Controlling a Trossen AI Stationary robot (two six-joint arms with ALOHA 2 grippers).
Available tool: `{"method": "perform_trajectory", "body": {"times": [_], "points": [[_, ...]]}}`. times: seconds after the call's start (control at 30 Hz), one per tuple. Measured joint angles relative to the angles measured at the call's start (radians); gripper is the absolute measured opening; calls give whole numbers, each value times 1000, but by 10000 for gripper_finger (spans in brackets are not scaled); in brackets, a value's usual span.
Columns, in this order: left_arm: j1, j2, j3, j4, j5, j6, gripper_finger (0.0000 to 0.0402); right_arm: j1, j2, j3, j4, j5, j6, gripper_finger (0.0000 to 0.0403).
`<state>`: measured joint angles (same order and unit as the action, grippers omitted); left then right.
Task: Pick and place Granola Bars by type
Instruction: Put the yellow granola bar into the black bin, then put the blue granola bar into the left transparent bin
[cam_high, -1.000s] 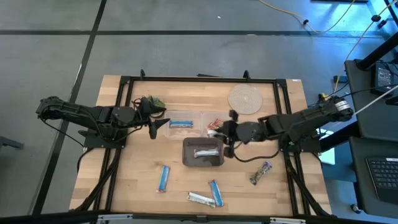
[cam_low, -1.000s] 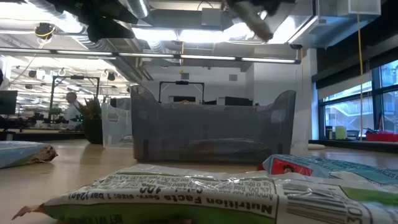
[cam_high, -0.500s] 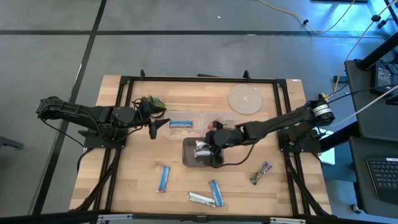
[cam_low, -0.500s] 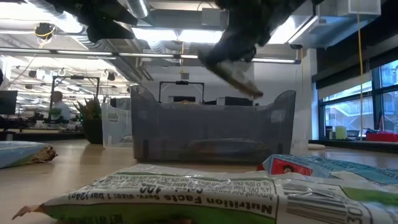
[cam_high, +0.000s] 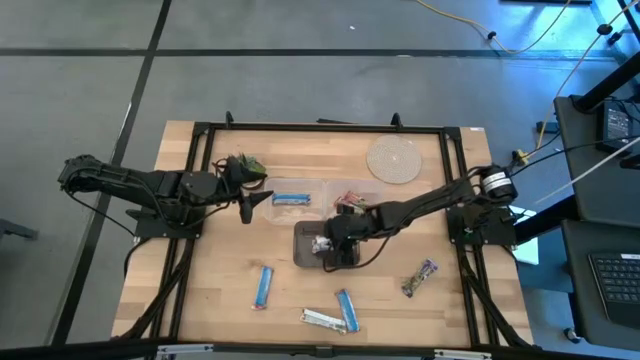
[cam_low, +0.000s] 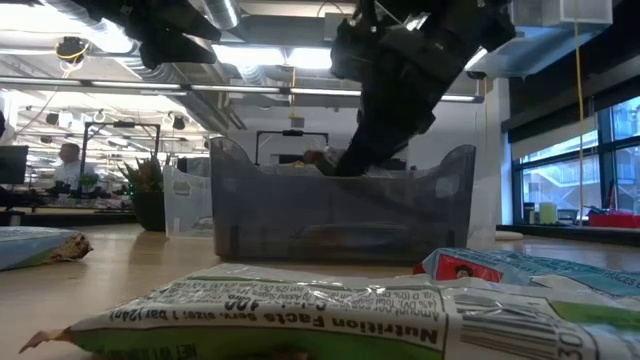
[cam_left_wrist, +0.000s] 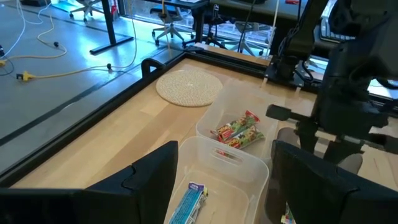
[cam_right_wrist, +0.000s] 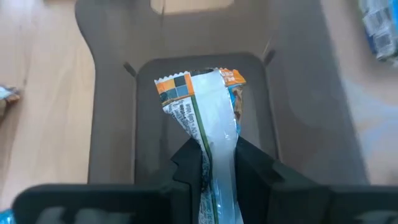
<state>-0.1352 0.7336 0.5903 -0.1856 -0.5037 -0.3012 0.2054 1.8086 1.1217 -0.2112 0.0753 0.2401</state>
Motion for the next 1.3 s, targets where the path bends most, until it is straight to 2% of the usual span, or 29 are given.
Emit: {"method": "perform_trajectory", "body": {"times": [0.3, 0.6, 0.73, 0.93, 1.0, 1.07, 1.2, 1.3], "points": [[0, 1, 0, -1, 0, 0, 251, 0, 4, 0, -4, 0, -5, 85], [0, 1, 0, 0, 0, 0, 251, 0, 4, 10, -25, 0, 18, 172], [0, 1, 0, 2, 0, 0, 251, 0, -33, 89, -159, 1, 13, 193], [0, 2, 0, 3, 0, 0, 251, 1, -153, 175, -443, 49, 80, 199], [0, 2, 0, 3, 0, 0, 251, 0, -213, 175, -501, 51, 174, 199], [0, 2, 0, 3, 0, 0, 251, 1, -274, 170, -583, 45, 346, 199], [0, 2, 0, 6, 0, 0, 251, 33, -361, 168, -801, 36, 852, 199], [0, 2, 0, 7, 0, -2, 251, 108, -393, 168, -927, 36, 1138, 199]]}}
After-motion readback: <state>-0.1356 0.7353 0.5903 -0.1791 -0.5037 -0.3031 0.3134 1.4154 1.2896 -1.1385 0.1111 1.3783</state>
